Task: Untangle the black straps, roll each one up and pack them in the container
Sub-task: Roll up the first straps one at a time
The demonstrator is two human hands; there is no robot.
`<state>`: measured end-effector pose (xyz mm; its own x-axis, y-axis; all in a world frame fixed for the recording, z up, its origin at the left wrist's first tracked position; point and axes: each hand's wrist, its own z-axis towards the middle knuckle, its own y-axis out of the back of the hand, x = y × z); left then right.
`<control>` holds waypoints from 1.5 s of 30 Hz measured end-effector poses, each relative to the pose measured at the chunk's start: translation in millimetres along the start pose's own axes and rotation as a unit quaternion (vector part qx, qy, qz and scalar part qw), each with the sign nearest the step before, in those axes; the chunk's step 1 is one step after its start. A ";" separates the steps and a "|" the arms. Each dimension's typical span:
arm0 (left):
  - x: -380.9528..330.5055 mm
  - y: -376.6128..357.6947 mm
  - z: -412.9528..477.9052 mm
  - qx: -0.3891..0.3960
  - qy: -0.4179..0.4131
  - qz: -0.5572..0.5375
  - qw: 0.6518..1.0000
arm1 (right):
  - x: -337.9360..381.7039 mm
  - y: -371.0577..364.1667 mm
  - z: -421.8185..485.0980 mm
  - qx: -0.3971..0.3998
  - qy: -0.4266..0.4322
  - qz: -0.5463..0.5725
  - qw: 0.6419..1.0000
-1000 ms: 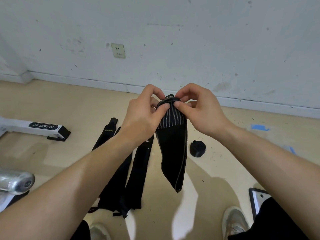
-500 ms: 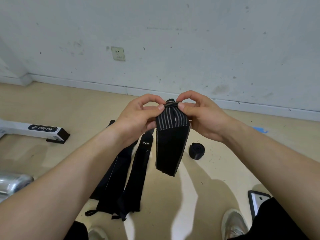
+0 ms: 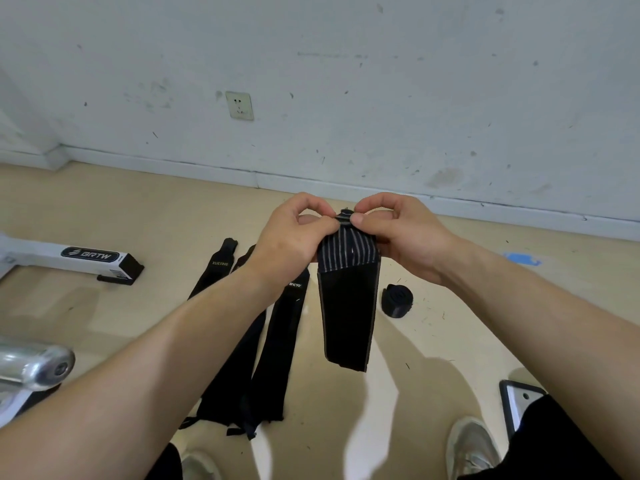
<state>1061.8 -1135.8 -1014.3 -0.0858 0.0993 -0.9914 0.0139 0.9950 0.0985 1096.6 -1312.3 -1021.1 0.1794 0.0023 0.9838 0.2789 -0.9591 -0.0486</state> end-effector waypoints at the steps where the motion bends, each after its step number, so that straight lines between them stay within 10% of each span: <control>1: -0.1 0.5 -0.5 0.002 0.003 -0.001 1.000 | -0.8 -0.3 0.1 -0.002 0.002 -0.005 1.000; 24: -2.3 12.7 6.7 0.096 0.087 -0.124 0.984 | 11.3 10.7 -4.7 0.112 -0.054 0.116 0.985; 45: 12.4 7.5 9.1 0.031 0.032 -0.033 0.998 | 2.6 1.0 -4.1 0.020 0.002 0.072 0.997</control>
<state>1069.9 -1127.1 -1026.7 -0.1513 0.0352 -0.9879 0.0683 0.9973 0.0251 1093.4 -1314.4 -1017.8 0.2155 -0.1355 0.9671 0.2887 -0.9372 -0.1957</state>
